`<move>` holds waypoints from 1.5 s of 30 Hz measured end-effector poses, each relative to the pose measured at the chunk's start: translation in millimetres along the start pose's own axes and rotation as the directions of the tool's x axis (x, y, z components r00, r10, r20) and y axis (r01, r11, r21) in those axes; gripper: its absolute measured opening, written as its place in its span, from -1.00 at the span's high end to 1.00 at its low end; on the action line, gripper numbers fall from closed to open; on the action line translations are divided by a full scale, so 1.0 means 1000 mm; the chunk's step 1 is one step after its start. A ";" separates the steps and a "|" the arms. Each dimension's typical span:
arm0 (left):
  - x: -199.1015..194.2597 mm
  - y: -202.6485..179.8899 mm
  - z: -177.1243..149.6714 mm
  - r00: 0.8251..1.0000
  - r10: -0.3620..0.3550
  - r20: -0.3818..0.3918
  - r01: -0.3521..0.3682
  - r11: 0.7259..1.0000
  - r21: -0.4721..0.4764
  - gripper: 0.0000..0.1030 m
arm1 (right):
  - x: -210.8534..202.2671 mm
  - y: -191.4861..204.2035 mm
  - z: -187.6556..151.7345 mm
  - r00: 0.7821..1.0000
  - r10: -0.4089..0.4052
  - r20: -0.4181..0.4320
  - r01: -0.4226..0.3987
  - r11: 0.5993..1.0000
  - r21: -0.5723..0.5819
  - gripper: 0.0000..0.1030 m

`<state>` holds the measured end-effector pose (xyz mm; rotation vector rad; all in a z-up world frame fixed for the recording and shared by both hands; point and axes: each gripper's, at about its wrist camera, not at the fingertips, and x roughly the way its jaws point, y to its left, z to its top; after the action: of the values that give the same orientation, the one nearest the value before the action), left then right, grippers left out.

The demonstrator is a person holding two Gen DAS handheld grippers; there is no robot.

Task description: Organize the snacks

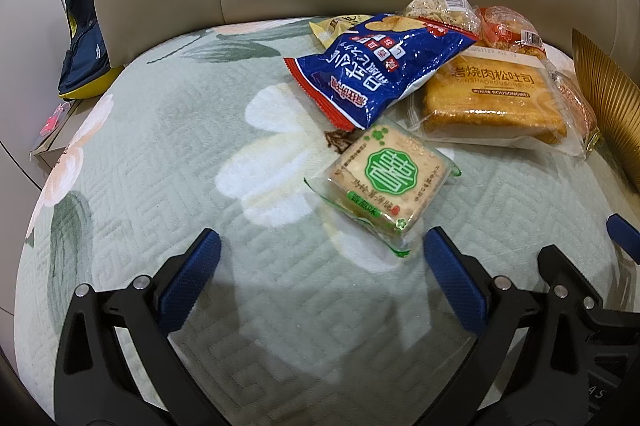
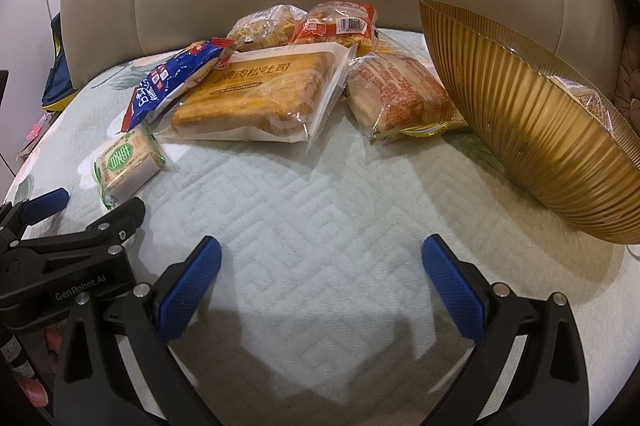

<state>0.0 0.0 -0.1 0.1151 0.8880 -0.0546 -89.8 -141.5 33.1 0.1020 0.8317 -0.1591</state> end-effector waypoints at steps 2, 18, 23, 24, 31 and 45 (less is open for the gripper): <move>0.000 0.000 0.000 1.000 0.000 0.000 0.000 1.000 0.000 -0.94 | 0.000 0.000 0.000 1.000 0.000 0.000 0.000 1.000 0.000 -0.91; 0.000 0.000 0.000 1.000 0.005 0.001 -0.005 1.000 0.004 -0.94 | 0.000 0.000 0.000 1.000 0.004 -0.003 -0.004 1.000 0.001 -0.91; -0.003 -0.003 0.002 1.000 0.004 0.003 -0.004 1.000 0.003 -0.94 | -0.001 0.000 0.000 1.000 0.004 -0.003 -0.004 1.000 0.001 -0.91; -0.003 -0.003 0.001 1.000 0.005 0.003 -0.005 1.000 0.004 -0.94 | -0.001 0.000 0.000 1.000 0.003 -0.003 -0.003 1.000 0.001 -0.91; -0.001 -0.004 0.000 1.000 0.012 0.007 -0.012 1.000 0.009 -0.94 | -0.002 0.000 0.000 1.000 0.003 -0.004 -0.003 1.000 0.000 -0.91; -0.002 -0.002 -0.002 1.000 0.006 0.011 -0.006 1.000 0.005 -0.94 | -0.002 0.000 0.001 1.000 0.004 -0.005 -0.004 1.000 0.001 -0.91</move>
<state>-2.8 -1.5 0.1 0.1225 0.8768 -0.0518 -90.1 -141.6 35.1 0.1047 0.8360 -0.1556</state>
